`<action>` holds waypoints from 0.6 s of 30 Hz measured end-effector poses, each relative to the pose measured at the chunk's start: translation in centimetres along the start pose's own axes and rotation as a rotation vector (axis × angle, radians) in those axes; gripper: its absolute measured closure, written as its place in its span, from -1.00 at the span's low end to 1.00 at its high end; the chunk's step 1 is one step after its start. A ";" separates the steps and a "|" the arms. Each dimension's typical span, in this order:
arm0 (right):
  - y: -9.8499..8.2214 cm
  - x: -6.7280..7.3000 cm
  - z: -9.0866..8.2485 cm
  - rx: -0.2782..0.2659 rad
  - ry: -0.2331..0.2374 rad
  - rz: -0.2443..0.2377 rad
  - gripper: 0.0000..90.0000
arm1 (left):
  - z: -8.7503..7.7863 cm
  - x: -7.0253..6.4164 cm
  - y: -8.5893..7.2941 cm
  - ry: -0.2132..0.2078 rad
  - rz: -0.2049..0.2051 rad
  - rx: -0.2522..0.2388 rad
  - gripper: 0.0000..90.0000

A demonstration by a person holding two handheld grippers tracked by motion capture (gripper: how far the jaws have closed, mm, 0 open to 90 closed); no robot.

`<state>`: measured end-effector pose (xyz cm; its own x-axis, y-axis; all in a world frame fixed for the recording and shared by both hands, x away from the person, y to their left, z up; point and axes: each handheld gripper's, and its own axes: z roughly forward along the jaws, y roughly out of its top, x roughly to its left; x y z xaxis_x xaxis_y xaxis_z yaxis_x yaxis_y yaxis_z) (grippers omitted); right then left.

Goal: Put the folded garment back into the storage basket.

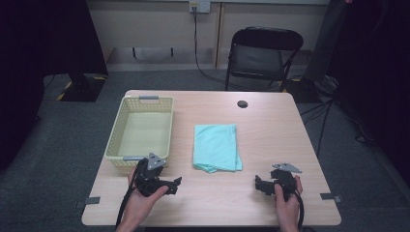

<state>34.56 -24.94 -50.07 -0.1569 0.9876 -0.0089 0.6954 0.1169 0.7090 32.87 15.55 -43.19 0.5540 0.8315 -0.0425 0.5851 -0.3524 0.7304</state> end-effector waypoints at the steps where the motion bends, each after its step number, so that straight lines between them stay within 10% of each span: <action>1: 0.0 0.0 0.0 0.000 0.000 0.000 -1.00 | 0.1 -0.2 0.4 0.000 0.007 -0.003 -0.90; 18: 0.0 0.0 0.0 0.000 0.000 0.000 -1.00 | 1.7 -2.1 2.9 -0.035 0.072 0.010 -0.89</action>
<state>34.56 -24.94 -50.07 -0.1570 0.9876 -0.0088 0.6954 0.1168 0.7091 34.40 12.09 -42.18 0.6152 0.7882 -0.0140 0.5485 -0.4152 0.7258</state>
